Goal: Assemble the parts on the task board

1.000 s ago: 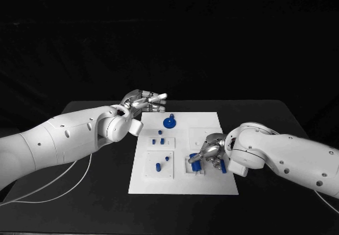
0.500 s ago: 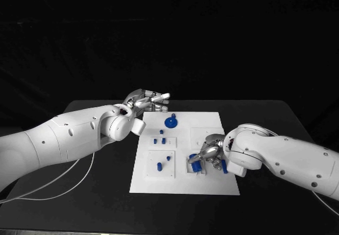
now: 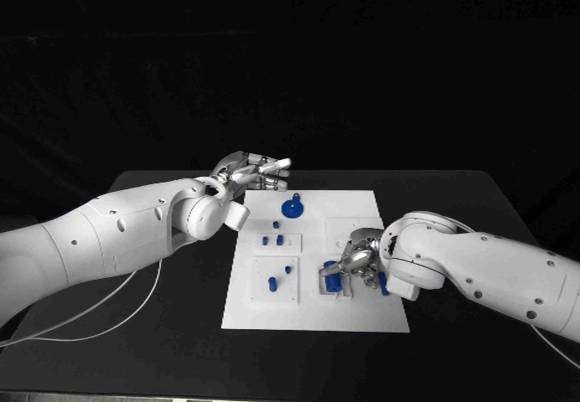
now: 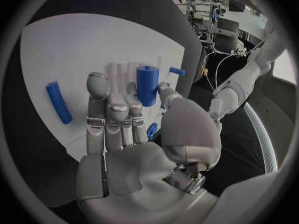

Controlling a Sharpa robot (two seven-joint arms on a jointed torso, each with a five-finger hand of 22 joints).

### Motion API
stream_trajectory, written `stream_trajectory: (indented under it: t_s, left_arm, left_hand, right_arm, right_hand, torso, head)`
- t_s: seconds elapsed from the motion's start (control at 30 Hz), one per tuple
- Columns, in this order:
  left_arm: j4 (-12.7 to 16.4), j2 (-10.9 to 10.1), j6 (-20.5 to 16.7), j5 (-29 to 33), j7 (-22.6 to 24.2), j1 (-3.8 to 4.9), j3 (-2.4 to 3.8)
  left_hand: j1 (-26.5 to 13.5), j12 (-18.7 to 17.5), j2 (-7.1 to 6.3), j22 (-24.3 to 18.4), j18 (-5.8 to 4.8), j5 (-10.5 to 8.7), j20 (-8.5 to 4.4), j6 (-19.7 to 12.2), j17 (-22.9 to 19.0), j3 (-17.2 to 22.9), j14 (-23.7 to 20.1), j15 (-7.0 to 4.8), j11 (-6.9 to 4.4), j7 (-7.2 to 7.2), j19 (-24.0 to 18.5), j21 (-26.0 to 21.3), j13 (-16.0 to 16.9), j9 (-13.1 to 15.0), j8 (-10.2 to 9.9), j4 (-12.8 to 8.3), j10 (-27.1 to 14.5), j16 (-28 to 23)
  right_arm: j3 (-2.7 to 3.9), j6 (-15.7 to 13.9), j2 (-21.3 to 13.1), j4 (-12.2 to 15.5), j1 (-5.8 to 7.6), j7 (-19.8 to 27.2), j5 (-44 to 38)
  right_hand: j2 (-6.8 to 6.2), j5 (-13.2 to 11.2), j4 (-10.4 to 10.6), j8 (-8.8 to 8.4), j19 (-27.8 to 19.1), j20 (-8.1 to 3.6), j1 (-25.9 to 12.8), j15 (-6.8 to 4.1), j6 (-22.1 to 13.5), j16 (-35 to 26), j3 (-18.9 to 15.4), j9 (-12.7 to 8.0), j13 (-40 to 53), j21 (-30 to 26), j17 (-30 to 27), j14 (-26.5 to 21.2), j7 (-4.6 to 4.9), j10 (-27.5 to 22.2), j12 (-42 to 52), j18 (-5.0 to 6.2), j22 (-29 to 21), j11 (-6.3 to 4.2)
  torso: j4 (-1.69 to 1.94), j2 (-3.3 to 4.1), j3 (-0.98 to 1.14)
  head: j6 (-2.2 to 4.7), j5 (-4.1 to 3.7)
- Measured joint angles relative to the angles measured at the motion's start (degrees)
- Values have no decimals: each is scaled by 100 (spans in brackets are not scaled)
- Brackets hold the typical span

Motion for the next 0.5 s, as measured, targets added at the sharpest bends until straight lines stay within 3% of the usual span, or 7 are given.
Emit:
stream_trajectory:
  t_s: [0.13,0.27,0.37,0.5]
  left_arm:
    - [2,-1,1,0,0,0,0]
    - [3,-2,2,0,0,0,0]
    - [3,-3,2,0,0,0,0]
    - [3,-3,2,0,-1,0,0]
  left_hand:
    - [0,0,0,-14,0,0,0,-11,0,0,0,0,0,11,0,0,0,0,0,0,0,0]
    - [0,0,0,-19,0,0,0,-21,0,0,0,0,0,21,0,0,0,0,0,0,0,0]
    - [0,0,0,-19,-1,0,0,-21,0,0,0,0,0,21,0,0,0,0,0,0,0,0]
    - [0,0,0,-19,0,0,0,-21,0,0,0,0,0,21,0,0,0,0,0,0,0,0]
  right_arm:
    - [-8,1,0,-3,-2,1,-53]
    - [-10,3,2,0,-3,3,-84]
    - [-11,5,1,8,-3,5,-105]
    - [-10,5,0,24,-3,15,-121]
  right_hand:
    - [-72,-18,229,0,14,-13,108,0,-15,-66,-376,-22,-12,-54,0,0,16,-52,-49,-1,-20,-10]
    - [-91,-24,313,0,15,-15,127,0,-14,-67,-460,-19,-12,-54,8,0,30,-31,-66,-1,-21,10]
    - [-49,-24,318,1,15,-14,207,0,-14,-67,-465,-18,-12,-54,24,0,30,-31,-66,-1,-20,10]
    - [-23,-30,172,-1,14,-14,287,-4,-15,-67,-217,-18,0,-54,32,5,32,-32,-66,-1,-15,11]
  torso:
    - [0,0,-1]
    - [-2,-1,2]
    - [-2,0,2]
    - [-3,-1,3]
  head:
    - [-5,0]
    - [-12,5]
    - [-23,8]
    - [-35,17]
